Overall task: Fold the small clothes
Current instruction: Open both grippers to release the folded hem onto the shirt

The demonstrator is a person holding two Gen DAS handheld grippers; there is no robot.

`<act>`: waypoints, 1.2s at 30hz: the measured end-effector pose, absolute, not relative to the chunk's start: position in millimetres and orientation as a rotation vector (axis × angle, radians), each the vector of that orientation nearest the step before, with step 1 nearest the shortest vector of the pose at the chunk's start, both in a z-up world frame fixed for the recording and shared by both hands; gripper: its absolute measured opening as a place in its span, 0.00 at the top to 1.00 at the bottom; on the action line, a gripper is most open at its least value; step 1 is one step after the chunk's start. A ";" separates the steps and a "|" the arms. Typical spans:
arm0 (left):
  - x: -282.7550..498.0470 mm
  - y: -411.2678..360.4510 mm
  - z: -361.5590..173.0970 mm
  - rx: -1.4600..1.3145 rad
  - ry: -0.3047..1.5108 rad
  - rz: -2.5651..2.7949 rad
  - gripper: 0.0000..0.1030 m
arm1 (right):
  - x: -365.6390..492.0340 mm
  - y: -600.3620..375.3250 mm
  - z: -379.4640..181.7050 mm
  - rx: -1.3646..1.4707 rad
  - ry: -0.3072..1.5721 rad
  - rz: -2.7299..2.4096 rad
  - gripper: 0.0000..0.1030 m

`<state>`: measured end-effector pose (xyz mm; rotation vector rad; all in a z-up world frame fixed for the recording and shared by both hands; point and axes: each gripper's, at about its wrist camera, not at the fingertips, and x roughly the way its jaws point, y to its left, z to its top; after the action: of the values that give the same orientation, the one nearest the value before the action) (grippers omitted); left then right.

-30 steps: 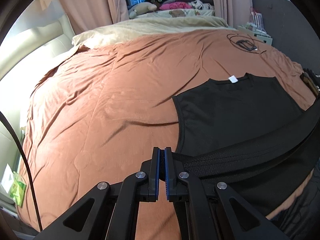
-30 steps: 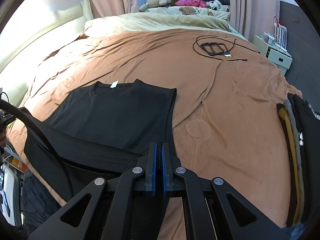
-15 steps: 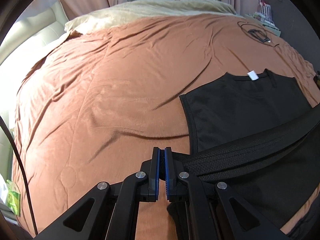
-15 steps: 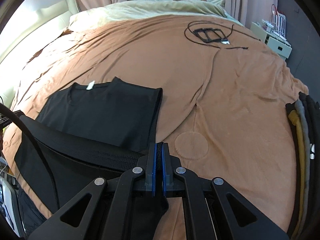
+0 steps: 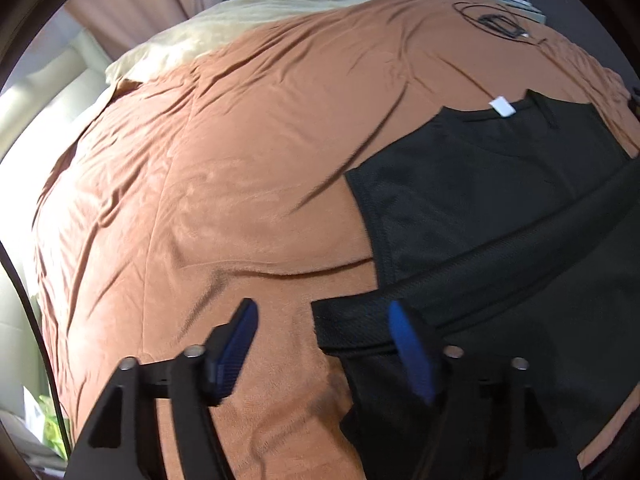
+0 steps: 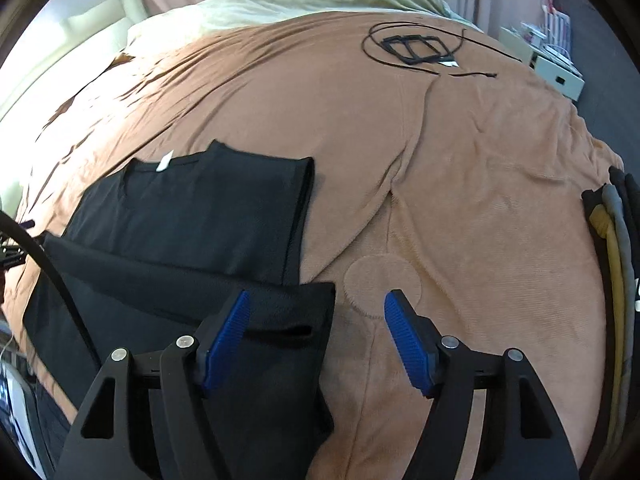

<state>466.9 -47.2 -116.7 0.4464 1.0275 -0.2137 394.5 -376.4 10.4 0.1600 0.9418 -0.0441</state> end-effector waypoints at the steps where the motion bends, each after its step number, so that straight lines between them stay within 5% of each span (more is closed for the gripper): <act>1: 466.1 -47.4 -117.5 0.448 1.038 -0.227 0.25 | 391.6 -375.0 10.5 0.148 0.941 -0.032 0.34; 11: 450.7 -57.3 -153.3 0.542 1.178 -0.305 0.25 | 386.5 -351.6 -8.1 -0.015 1.060 0.072 0.34; 23: 508.8 -48.4 -156.7 0.492 1.145 -0.182 0.26 | 436.6 -367.4 -29.9 0.039 1.092 -0.081 0.35; 31: 535.3 -35.0 -159.4 0.390 1.162 -0.163 0.51 | 454.4 -385.6 -36.4 0.137 1.054 -0.100 0.67; 36: 537.3 -22.5 -148.8 0.306 1.157 -0.174 0.56 | 450.6 -389.6 -33.6 0.166 1.037 -0.076 0.71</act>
<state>537.3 -22.5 -148.8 0.3059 1.1573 -0.1741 450.6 -389.6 -33.6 0.1660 1.0371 -0.0758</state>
